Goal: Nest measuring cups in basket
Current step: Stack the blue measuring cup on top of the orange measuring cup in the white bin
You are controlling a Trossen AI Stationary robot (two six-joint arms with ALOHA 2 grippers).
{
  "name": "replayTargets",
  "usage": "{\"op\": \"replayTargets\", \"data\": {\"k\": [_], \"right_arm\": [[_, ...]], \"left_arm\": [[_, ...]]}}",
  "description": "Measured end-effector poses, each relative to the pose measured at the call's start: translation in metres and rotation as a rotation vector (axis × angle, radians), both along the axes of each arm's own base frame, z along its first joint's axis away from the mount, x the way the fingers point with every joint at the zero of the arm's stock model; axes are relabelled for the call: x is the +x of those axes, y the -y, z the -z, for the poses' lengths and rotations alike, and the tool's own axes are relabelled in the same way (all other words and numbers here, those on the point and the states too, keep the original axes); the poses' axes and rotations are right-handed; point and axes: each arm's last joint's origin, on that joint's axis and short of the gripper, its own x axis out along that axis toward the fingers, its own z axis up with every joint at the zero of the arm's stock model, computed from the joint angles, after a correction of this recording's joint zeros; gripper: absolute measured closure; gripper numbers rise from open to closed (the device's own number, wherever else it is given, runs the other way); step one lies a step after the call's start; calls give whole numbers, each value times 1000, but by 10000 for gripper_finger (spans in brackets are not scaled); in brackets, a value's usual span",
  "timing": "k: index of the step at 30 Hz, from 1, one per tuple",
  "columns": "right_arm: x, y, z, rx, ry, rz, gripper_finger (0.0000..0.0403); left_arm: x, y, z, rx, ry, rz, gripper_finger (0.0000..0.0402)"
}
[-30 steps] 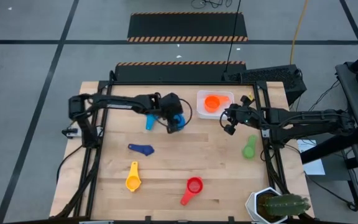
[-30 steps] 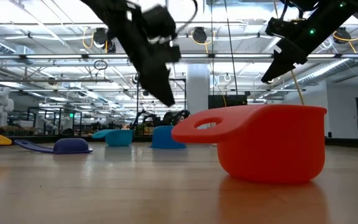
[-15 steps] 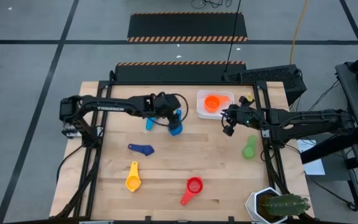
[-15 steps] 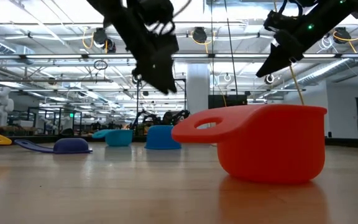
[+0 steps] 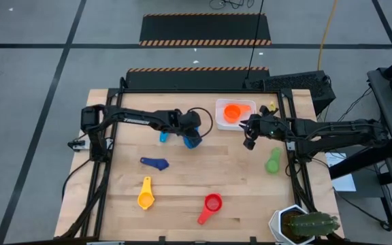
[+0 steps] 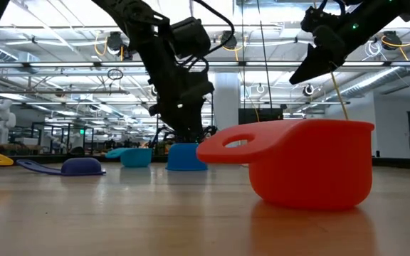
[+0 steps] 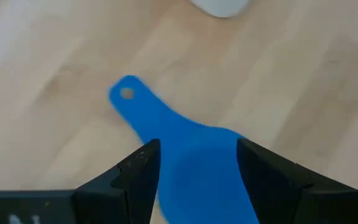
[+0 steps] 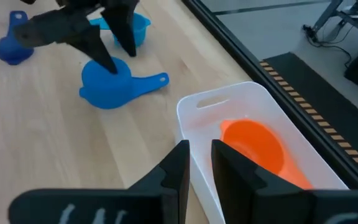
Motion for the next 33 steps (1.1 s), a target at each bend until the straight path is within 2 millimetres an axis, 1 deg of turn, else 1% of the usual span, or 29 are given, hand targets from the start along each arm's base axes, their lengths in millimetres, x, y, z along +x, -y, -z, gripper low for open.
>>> {"op": "replayTargets", "data": {"k": [3, 7, 11, 14, 16, 19, 20, 22, 26, 28, 30, 33], "right_arm": [[3, -4, -1, 32, 23, -62, 344], [12, -10, 0, 64, 51, -146, 344], [26, -15, 5, 57, 68, -202, 344], [36, -18, 11, 58, 62, -241, 344], [42, -20, 15, 54, 46, -252, 344], [49, -21, 21, 53, 12, -261, 344], [51, -22, 22, 53, 5, -261, 344], [54, -22, 24, 52, -8, -262, 344], [58, -22, 23, 47, -8, -264, 344], [58, -22, 23, 47, -11, -263, 344], [58, -22, 23, 47, -13, -263, 344], [58, -21, 23, 47, -12, -263, 344]], "left_arm": [[3, 6, -1, -18, 19, 45, 188], [5, 14, -1, -11, 26, 120, 188], [14, 30, -5, 12, 85, 290, 188], [15, 46, -16, 45, 134, 339, 188], [12, 52, -26, 117, 138, 303, 188], [2, 56, -32, 238, 66, 162, 188], [-1, 55, -31, 256, 36, 112, 188], [-6, 50, -27, 238, -5, 25, 188], [-14, 38, -10, 193, -100, -107, 188], [-17, 36, -4, 182, -139, -130, 188], [-14, 35, -3, 185, -114, -127, 188], [-11, 37, 2, 182, -133, -46, 188]]}}
